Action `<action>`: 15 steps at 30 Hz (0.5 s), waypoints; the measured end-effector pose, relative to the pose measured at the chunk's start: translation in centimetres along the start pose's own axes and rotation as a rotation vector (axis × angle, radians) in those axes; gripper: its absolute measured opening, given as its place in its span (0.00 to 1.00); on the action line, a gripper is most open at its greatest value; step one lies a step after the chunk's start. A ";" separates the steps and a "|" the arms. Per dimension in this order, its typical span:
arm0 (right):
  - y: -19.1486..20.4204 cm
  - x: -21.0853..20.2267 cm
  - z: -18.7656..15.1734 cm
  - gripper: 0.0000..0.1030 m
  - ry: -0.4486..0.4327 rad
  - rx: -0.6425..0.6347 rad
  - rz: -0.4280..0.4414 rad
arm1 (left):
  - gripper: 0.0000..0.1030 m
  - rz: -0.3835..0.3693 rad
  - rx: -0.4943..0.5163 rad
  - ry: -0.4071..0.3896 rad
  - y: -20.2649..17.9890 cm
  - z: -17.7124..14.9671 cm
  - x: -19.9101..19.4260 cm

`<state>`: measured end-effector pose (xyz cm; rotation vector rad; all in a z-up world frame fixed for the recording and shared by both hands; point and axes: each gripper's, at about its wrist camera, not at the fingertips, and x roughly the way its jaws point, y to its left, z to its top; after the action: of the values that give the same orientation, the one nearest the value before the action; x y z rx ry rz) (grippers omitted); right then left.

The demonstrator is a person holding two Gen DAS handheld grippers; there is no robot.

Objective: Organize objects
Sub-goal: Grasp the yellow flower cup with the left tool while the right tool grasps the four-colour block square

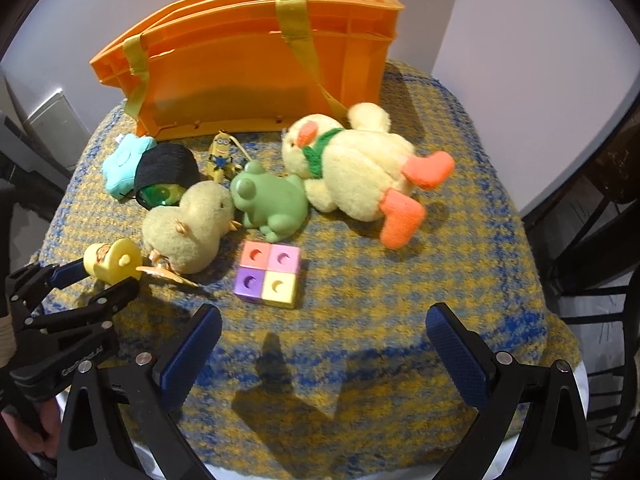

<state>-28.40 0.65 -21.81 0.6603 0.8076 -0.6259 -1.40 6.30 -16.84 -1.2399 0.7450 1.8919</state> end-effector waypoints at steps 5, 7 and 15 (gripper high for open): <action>1.0 1.0 0.5 0.99 0.007 -0.014 -0.001 | 0.57 0.008 -0.024 0.010 1.0 -0.7 -0.3; 1.4 1.5 0.7 0.96 0.013 -0.020 -0.001 | 0.57 0.010 -0.028 0.012 1.4 -0.8 -0.4; 2.5 3.7 1.8 0.71 0.058 -0.022 -0.002 | 0.57 0.015 -0.051 0.025 2.5 -1.2 -0.5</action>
<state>-23.83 -0.01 -23.19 0.6598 0.8683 -0.6011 -2.72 3.87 -16.66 -1.2954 0.7249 1.9212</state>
